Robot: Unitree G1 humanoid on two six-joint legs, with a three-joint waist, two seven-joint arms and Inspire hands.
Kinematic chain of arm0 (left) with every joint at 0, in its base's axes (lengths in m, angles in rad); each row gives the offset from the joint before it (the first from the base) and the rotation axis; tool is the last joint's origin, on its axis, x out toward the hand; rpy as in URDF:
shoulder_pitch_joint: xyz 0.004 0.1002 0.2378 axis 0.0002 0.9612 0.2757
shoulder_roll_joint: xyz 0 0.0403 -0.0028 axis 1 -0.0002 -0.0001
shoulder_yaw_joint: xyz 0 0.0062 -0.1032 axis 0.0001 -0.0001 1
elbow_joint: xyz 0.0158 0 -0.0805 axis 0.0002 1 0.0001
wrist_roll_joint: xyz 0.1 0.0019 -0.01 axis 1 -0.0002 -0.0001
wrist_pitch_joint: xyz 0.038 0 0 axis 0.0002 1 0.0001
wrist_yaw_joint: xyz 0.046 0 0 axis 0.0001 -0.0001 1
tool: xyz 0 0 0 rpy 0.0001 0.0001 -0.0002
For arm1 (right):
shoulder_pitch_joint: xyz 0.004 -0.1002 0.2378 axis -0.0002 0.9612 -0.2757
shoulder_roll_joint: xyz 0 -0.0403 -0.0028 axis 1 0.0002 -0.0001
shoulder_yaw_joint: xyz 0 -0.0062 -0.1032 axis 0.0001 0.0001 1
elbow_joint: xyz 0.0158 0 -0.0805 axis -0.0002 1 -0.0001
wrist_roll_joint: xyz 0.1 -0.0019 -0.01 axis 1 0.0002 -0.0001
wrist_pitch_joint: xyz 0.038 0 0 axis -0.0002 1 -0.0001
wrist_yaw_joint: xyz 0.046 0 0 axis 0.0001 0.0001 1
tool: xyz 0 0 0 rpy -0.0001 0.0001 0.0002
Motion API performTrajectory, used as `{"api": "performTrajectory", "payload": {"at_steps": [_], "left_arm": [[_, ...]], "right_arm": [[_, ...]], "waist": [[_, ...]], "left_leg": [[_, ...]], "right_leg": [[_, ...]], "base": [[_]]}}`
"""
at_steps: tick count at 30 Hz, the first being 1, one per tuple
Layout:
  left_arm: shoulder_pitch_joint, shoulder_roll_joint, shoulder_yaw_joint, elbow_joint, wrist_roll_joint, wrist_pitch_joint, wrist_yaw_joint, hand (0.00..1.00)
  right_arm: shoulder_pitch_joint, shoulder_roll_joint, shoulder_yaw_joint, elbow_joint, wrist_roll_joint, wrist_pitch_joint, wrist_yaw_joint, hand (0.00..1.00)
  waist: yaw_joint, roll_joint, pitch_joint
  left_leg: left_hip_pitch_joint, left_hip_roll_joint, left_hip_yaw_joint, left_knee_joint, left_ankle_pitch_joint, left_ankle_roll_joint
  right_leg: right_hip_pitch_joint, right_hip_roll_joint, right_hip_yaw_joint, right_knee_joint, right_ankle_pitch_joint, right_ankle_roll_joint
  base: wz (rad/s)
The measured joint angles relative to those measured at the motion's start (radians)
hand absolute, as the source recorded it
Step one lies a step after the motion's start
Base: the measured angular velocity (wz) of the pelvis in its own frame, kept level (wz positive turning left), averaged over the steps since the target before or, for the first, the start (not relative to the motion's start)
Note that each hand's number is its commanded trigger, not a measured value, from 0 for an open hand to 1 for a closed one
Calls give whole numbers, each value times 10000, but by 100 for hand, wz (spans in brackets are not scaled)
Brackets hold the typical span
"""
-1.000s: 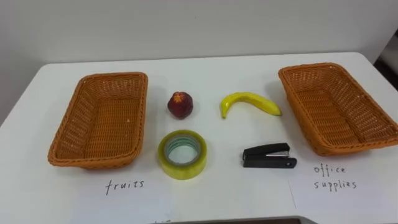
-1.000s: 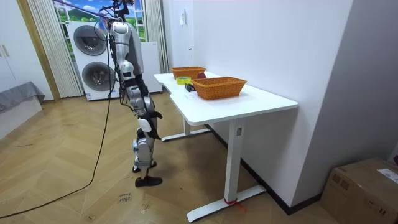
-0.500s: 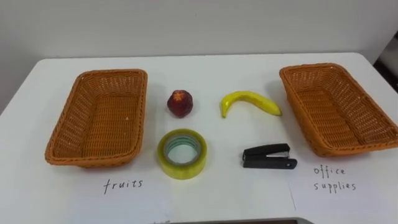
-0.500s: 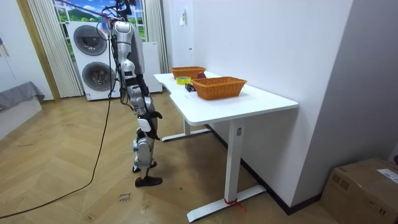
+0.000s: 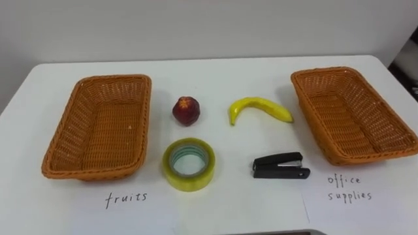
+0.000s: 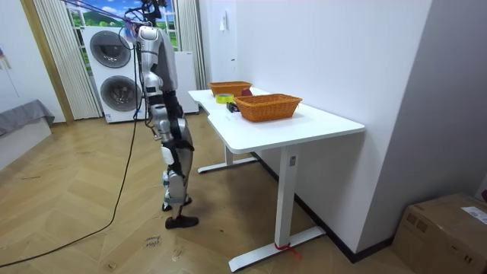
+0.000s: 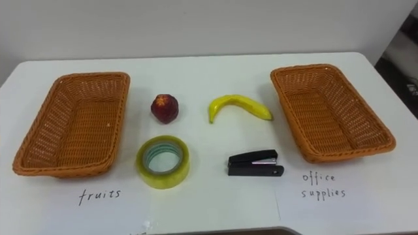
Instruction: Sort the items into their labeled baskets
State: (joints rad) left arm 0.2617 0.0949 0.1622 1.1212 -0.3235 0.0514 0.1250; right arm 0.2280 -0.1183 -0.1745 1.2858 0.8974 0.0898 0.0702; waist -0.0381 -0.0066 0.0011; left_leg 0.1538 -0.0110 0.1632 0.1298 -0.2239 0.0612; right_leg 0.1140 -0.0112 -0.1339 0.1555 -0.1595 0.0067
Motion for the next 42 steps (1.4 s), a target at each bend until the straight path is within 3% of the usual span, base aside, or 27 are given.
{"api": "performTrajectory", "payload": {"at_steps": [3,5,11,15,23,30,37,42], "left_arm": [[35,80,54,-13,-212,131,-18,0],[44,107,355,-13,-221,138,-66,0],[61,415,707,-31,-172,142,-102,0],[72,466,1096,-34,-165,136,-109,0],[233,589,1166,-218,-60,141,-36,0],[333,597,1150,-676,-71,144,-52,0],[829,602,1176,-1301,409,135,126,0],[827,510,1129,-1283,430,134,199,0]], "right_arm": [[42,-78,-236,-152,237,138,-257,0],[57,-104,-1048,-535,358,228,-597,0],[107,-253,-2224,-2299,1089,124,-1670,0],[43,-458,-2818,-2983,1394,-42,-2282,0],[-260,-850,-4017,-4226,1592,-354,-3900,0],[-69,-1050,-4069,-7000,1510,-493,-5561,0],[-26,-1318,-4465,-9419,1088,-670,-7204,0],[-85,-1455,-4463,-11348,-482,-998,-7911,0]], "waist": [[-144,-62,-2],[-266,-154,-7],[-654,-430,-11],[-691,-460,-24],[-714,-578,-38],[-749,-604,-28],[-806,-740,-87],[-797,-732,-55]], "left_leg": [[12,10,91,10,0,0],[-27,17,216,41,0,1],[-19,15,371,63,-2,6],[-25,15,456,48,-25,33],[-69,9,520,-19,-25,34],[-136,18,496,28,-95,45],[-231,0,496,49,-79,64],[-220,10,496,-9,-79,63]], "right_leg": [[-105,9,112,101,-3,-3],[-204,1,228,162,-15,-17],[-315,28,455,198,-43,-18],[-371,35,505,204,-38,-7],[-503,37,490,320,-64,26],[-514,33,478,340,-67,29],[-624,20,447,343,-67,41],[-585,35,458,367,-65,40]], "base": [[-13],[-16],[-9],[-7],[0],[0],[0],[0]]}}
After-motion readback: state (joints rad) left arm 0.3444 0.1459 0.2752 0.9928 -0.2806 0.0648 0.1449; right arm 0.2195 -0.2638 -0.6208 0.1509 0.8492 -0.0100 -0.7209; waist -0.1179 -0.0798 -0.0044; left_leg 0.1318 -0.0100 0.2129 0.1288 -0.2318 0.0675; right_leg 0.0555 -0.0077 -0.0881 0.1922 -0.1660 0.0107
